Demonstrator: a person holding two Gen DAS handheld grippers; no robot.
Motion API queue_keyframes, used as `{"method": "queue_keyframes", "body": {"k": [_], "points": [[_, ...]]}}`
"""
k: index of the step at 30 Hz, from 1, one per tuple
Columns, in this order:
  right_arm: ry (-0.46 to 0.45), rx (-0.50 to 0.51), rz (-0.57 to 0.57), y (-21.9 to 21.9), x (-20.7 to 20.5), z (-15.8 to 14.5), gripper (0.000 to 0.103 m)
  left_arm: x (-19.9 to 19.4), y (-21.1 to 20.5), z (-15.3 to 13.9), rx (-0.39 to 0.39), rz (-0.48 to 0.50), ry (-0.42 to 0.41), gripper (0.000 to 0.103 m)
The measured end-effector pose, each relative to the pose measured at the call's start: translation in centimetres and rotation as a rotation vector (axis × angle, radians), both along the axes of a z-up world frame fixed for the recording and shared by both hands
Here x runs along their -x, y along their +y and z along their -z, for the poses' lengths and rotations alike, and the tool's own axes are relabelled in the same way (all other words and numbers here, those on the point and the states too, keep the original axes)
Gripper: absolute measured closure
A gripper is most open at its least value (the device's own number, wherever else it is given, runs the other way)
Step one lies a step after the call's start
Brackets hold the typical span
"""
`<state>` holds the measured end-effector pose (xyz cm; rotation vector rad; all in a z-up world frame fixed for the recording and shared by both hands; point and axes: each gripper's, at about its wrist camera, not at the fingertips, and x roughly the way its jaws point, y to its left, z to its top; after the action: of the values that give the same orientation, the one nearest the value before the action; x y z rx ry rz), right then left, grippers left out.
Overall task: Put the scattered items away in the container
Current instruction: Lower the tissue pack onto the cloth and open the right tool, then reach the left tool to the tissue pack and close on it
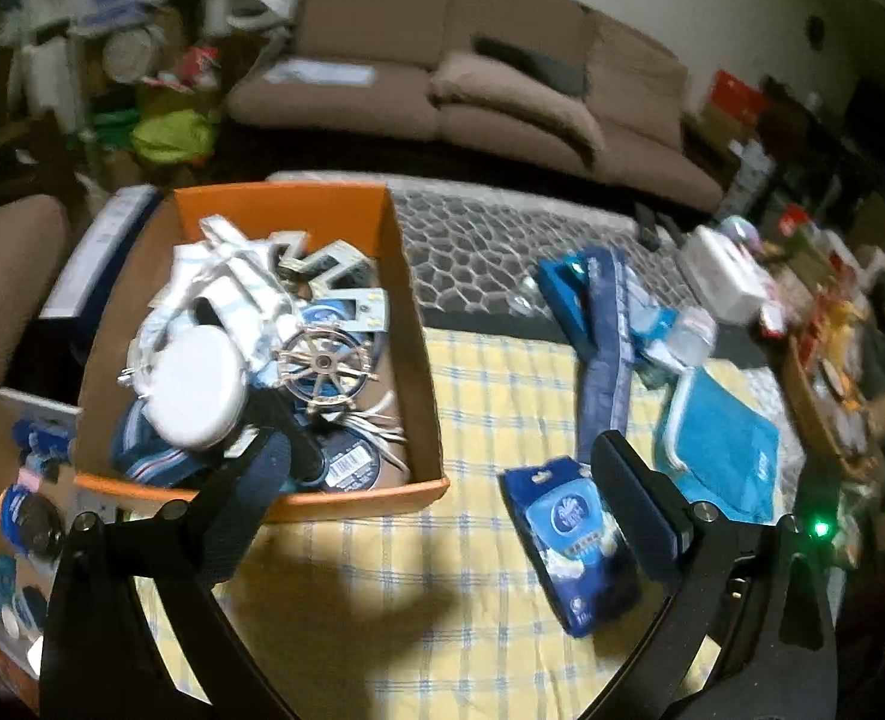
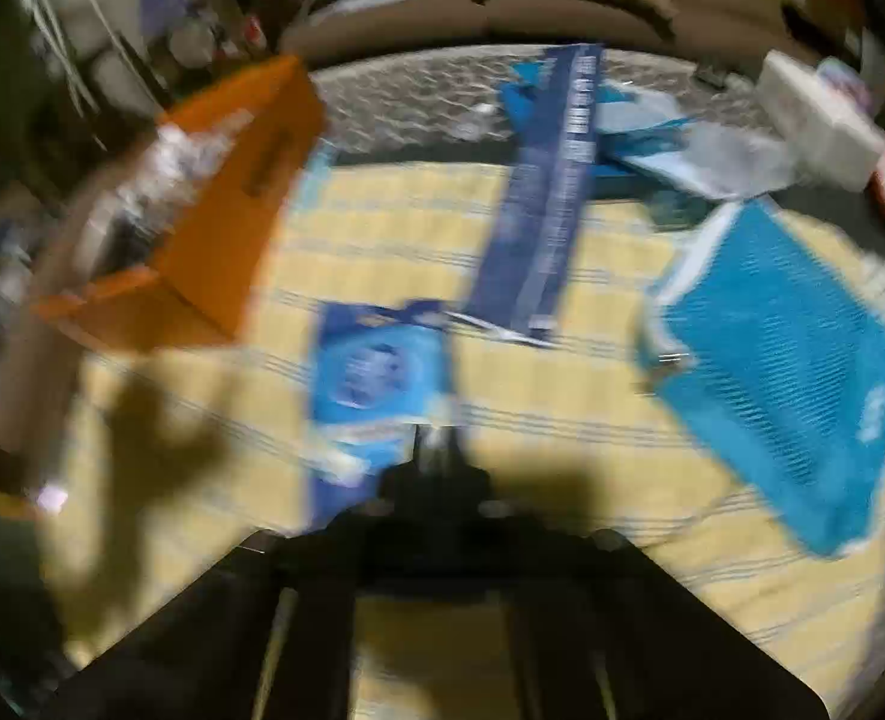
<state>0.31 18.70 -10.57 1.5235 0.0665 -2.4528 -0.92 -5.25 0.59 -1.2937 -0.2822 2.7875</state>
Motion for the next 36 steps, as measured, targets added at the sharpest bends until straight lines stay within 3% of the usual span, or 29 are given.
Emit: {"method": "queue_keyframes", "body": {"k": [1, 2, 4, 6, 8, 12, 16, 19, 22, 26, 32, 33, 36], "points": [[0.002, -0.076, 0.001, 0.1, -0.1, 0.4, 0.096, -1.4, 0.7, 0.1, 0.036, -0.087, 0.045, 0.007], [-0.005, -0.124, -0.008, 0.0, -0.2, 0.8, 0.096, -2.4, 1.5, 0.3, 0.029, -0.114, 0.069, 0.007], [-0.041, -0.124, -0.024, -0.1, -0.2, 1.7, 0.096, -3.3, 3.6, 1.0, -0.016, -0.039, 0.058, 0.008], [-0.077, -0.095, -0.029, 0.0, -0.1, 2.6, 0.096, -3.7, 6.1, 1.8, 0.019, 0.045, 0.022, 0.013], [-0.116, -0.083, -0.049, -0.2, -0.4, 3.4, 0.096, -4.0, 7.2, 2.5, 0.056, 0.062, 0.014, 0.013], [-0.178, 0.015, -0.043, 1.3, -0.9, 4.2, 0.096, -3.8, 7.0, 4.6, 0.017, 0.044, -0.078, 0.014], [-0.203, 0.076, 0.004, 3.1, -2.0, 4.5, 0.097, -4.6, 6.3, 5.4, -0.064, 0.019, -0.076, 0.017], [-0.236, 0.182, 0.016, 3.1, -2.6, 4.6, 0.097, -5.2, 6.6, 5.9, -0.041, 0.028, -0.077, 0.024], [-0.277, 0.247, -0.067, 0.7, -3.5, 4.7, 0.097, -5.6, 6.9, 6.3, -0.016, 0.033, -0.086, 0.024], [-0.238, 0.201, -0.109, -0.3, -3.8, 3.3, 0.097, -6.0, 7.7, 6.8, 0.026, 0.049, -0.093, 0.024], [-0.147, 0.212, 0.085, 5.6, -2.3, 0.9, 0.096, -5.5, 8.2, 7.1, 0.077, 0.086, -0.125, 0.023], [-0.135, 0.213, 0.11, 6.4, -2.2, 0.5, 0.096, -5.3, 8.5, 6.9, 0.082, 0.113, -0.125, 0.023], [-0.095, 0.219, 0.175, 8.9, -2.3, -0.6, 0.095, -4.7, 10.2, 6.0, 0.149, 0.314, -0.156, 0.008]]}}
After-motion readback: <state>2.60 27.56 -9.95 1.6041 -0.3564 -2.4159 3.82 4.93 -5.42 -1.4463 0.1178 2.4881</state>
